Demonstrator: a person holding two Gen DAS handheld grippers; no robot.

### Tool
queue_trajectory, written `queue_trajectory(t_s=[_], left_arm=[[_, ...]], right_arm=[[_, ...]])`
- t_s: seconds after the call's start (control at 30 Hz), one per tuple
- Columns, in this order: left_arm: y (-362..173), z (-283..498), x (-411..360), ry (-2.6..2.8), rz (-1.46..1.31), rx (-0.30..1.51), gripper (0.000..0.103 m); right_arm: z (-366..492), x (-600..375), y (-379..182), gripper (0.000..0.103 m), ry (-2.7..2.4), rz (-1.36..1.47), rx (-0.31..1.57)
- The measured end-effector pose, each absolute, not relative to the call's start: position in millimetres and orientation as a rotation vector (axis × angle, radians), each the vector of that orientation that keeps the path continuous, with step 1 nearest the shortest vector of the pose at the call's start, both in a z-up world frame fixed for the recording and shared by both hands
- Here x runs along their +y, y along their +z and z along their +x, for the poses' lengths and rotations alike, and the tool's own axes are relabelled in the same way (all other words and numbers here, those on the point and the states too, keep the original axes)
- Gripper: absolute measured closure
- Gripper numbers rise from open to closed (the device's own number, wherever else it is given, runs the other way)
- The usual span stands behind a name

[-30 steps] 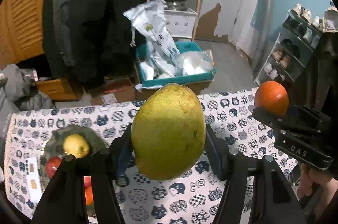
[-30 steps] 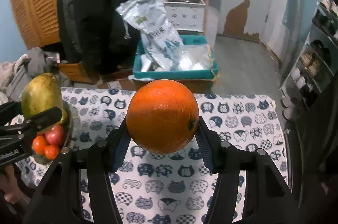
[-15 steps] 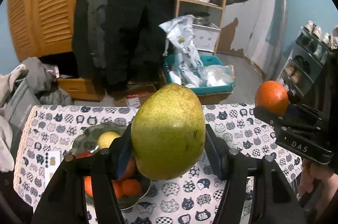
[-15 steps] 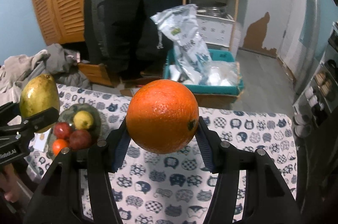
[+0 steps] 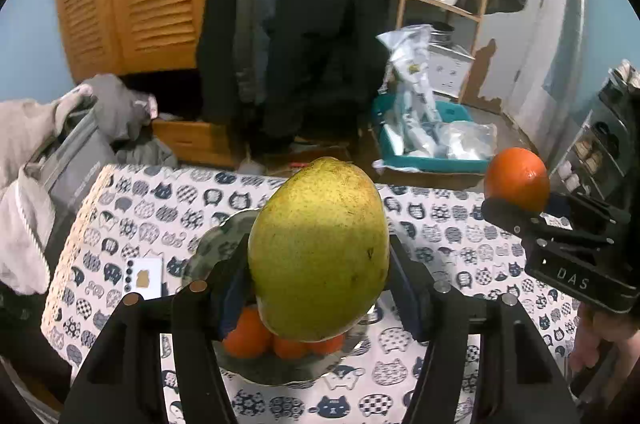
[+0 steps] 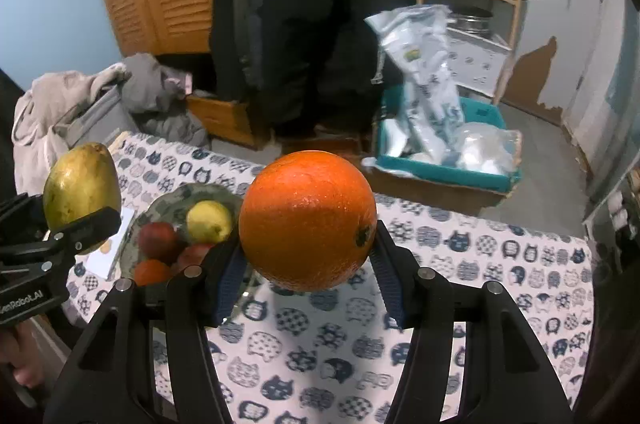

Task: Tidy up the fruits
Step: 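Lift and carry the orange in the right tool while the left tool carries the pear to the bowl, then lower the pear into the bowl and open the left tool while the right tool releases the orange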

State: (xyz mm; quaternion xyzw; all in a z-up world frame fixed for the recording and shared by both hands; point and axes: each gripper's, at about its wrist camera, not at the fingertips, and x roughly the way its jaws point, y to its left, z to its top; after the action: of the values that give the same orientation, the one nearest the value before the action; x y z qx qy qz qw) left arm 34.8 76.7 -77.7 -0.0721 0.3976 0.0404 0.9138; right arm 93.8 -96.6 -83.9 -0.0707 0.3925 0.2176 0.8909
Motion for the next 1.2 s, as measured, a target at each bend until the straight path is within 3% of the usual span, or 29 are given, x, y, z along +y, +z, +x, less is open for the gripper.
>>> queue_trajectory(t_s=[0.5,1.2], left_arm=[[-149.6,42.8,133.1,0.132,-0.231,0.973,0.039],[-214.4,64.8,137.1,0.11,-0.275,1.137,0.039]], right_arm=[[107.3,-27.0,-139.2,0.045,0.53,-0.191,0.939],[123.4,-7.8,-186.6,0.045,0.546,-0.199,1.049]])
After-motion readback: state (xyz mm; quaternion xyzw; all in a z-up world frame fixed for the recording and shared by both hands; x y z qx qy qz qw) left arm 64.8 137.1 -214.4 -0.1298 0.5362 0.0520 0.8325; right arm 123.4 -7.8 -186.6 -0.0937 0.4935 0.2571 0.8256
